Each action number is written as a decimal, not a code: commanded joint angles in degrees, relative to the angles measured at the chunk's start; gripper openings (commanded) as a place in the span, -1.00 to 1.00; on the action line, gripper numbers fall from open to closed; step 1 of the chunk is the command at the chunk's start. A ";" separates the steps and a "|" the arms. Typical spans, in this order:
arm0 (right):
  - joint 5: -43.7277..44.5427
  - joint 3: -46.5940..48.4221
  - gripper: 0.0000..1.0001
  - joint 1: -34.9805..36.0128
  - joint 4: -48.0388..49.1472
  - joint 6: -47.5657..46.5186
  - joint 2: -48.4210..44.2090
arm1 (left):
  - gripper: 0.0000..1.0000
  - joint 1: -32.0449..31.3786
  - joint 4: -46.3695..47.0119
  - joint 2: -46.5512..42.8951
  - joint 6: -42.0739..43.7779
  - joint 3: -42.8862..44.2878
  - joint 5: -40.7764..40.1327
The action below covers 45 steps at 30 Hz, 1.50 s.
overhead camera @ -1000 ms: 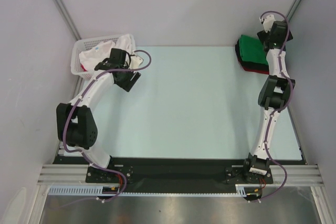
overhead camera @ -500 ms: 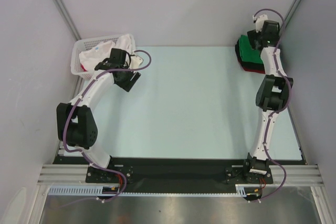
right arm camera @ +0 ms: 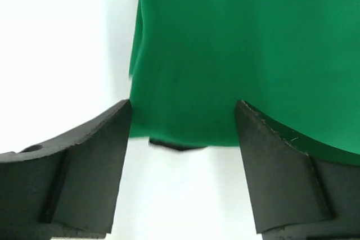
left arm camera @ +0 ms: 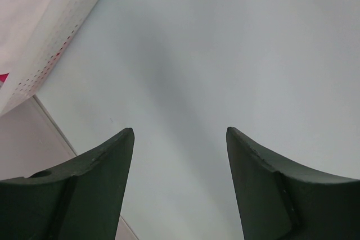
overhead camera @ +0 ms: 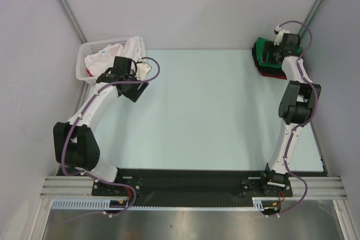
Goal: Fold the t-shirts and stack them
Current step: Neatly place the folded tshirt to the corner
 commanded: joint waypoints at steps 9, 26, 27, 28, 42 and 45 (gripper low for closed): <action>-11.79 -10.26 0.42 -0.04 3.23 12.40 -5.15 | 0.45 0.48 2.28 -4.31 1.04 -2.12 0.93; -1.41 -47.71 1.00 4.70 11.38 21.53 -44.12 | 0.57 1.62 9.48 -14.76 -3.25 -14.94 9.08; -0.71 -51.09 1.00 6.19 14.36 22.33 -46.52 | 0.60 1.89 10.71 -17.03 -3.70 -16.52 9.88; 0.08 -54.78 1.00 7.16 15.69 22.86 -49.16 | 0.61 2.06 13.33 -18.01 -4.40 -19.93 10.07; 9.40 -88.90 0.99 20.79 26.69 24.53 -79.22 | 0.74 3.03 27.32 -21.63 -10.12 -35.51 8.92; 10.28 -92.78 0.99 21.05 27.83 24.45 -82.57 | 0.74 3.64 27.42 -21.28 -10.38 -36.13 8.49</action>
